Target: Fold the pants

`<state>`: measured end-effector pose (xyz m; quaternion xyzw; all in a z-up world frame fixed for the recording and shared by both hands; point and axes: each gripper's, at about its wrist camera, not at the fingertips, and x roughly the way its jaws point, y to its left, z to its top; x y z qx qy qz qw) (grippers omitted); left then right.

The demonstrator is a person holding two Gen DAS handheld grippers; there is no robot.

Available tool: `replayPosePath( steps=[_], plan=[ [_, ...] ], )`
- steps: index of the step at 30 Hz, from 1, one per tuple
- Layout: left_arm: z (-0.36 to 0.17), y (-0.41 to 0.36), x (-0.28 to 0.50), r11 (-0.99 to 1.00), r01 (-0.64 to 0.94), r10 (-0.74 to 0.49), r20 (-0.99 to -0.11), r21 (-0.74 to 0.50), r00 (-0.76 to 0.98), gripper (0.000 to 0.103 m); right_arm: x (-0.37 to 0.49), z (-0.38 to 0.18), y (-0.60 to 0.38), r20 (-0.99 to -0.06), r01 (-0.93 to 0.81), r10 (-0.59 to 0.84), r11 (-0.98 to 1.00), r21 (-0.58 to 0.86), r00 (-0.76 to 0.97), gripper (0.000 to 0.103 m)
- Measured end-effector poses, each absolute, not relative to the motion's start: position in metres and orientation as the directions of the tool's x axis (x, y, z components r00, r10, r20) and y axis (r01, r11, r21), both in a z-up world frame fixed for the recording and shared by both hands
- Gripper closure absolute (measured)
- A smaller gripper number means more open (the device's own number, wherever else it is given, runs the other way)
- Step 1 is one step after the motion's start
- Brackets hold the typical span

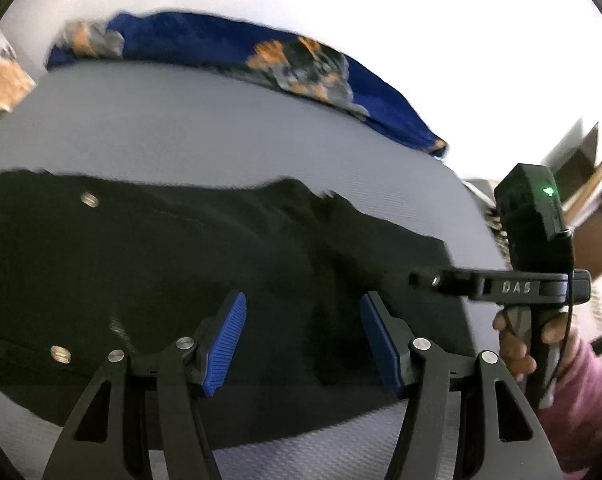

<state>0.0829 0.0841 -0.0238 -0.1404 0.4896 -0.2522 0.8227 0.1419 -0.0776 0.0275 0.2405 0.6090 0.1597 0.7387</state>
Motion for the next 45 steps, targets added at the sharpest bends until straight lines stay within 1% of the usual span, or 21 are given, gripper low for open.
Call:
replayPosePath(
  steps=[1,2,8,10,13,14,18,22,23,24,25,27,28,32,38,39,41,45],
  plan=[
    [-0.028,0.081,0.085,0.812,0.274,-0.584,-0.731,-0.516,0.353,0.042,0.138,0.034,-0.082,-0.828,0.059,0.513,0.841,0.537,0.225,0.057],
    [-0.031,0.077,0.086,0.798,0.269,-0.603,-0.730,-0.540,0.323,0.042,0.134,0.039,-0.089,-0.831,0.065,0.502,0.846,0.530,0.240,0.055],
    [-0.050,0.059,0.098,0.732,0.205,-0.681,-0.710,-0.650,0.178,0.044,0.104,0.042,-0.132,-0.830,0.167,0.477,0.828,0.535,0.290,0.055],
    [-0.058,0.054,0.103,0.730,0.174,-0.683,-0.717,-0.661,0.144,0.044,0.098,0.037,-0.139,-0.830,0.202,0.474,0.818,0.538,0.293,0.055],
    [-0.068,0.050,0.110,0.708,0.131,-0.706,-0.702,-0.694,0.092,0.051,0.089,0.027,-0.147,-0.816,0.258,0.494,0.782,0.568,0.299,0.055],
    [-0.071,0.048,0.112,0.699,0.122,-0.714,-0.696,-0.704,0.074,0.054,0.086,0.024,-0.150,-0.812,0.274,0.499,0.770,0.576,0.303,0.055],
    [-0.085,0.041,0.117,0.721,0.095,-0.692,-0.721,-0.687,0.034,0.055,0.077,0.017,-0.156,-0.801,0.303,0.510,0.746,0.594,0.315,0.055],
    [-0.090,0.035,0.116,0.694,0.091,-0.718,-0.696,-0.714,0.018,0.055,0.071,0.011,-0.160,-0.801,0.318,0.513,0.738,0.596,0.310,0.055],
    [-0.091,0.032,0.115,0.681,0.092,-0.730,-0.684,-0.726,0.005,0.056,0.070,0.010,-0.162,-0.800,0.318,0.514,0.737,0.596,0.309,0.055],
    [-0.093,0.030,0.113,0.669,0.089,-0.740,-0.672,-0.738,-0.013,0.061,0.069,0.009,-0.163,-0.800,0.319,0.514,0.737,0.596,0.309,0.055],
    [-0.095,0.026,0.111,0.662,0.084,-0.745,-0.666,-0.745,-0.036,0.063,0.069,0.008,-0.164,-0.801,0.321,0.514,0.736,0.596,0.307,0.055],
    [-0.098,0.017,0.105,0.652,0.095,-0.750,-0.658,-0.752,-0.063,0.074,0.068,0.006,-0.166,-0.800,0.327,0.517,0.733,0.597,0.305,0.055],
    [-0.097,0.012,0.104,0.651,0.105,-0.749,-0.659,-0.752,-0.075,0.077,0.067,0.004,-0.167,-0.800,0.330,0.518,0.730,0.598,0.304,0.055],
    [-0.092,0.009,0.101,0.666,0.138,-0.736,-0.676,-0.733,-0.039,0.078,0.067,0.002,-0.168,-0.800,0.333,0.519,0.729,0.598,0.301,0.055],
    [-0.090,0.012,0.113,0.680,0.115,-0.730,-0.683,-0.724,0.011,0.078,0.068,-0.001,-0.166,-0.802,0.336,0.518,0.730,0.596,0.297,0.055],
    [-0.089,0.010,0.113,0.682,0.122,-0.728,-0.685,-0.721,0.017,0.081,0.069,-0.001,-0.167,-0.802,0.336,0.518,0.729,0.596,0.297,0.055],
    [-0.083,0.007,0.111,0.709,0.162,-0.700,-0.713,-0.687,0.040,0.092,0.069,-0.001,-0.166,-0.803,0.338,0.517,0.730,0.594,0.296,0.055],
    [-0.067,0.008,0.102,0.724,0.238,-0.678,-0.731,-0.647,0.075,0.094,0.069,0.004,-0.166,-0.815,0.328,0.496,0.748,0.577,0.300,0.055]
  ],
)
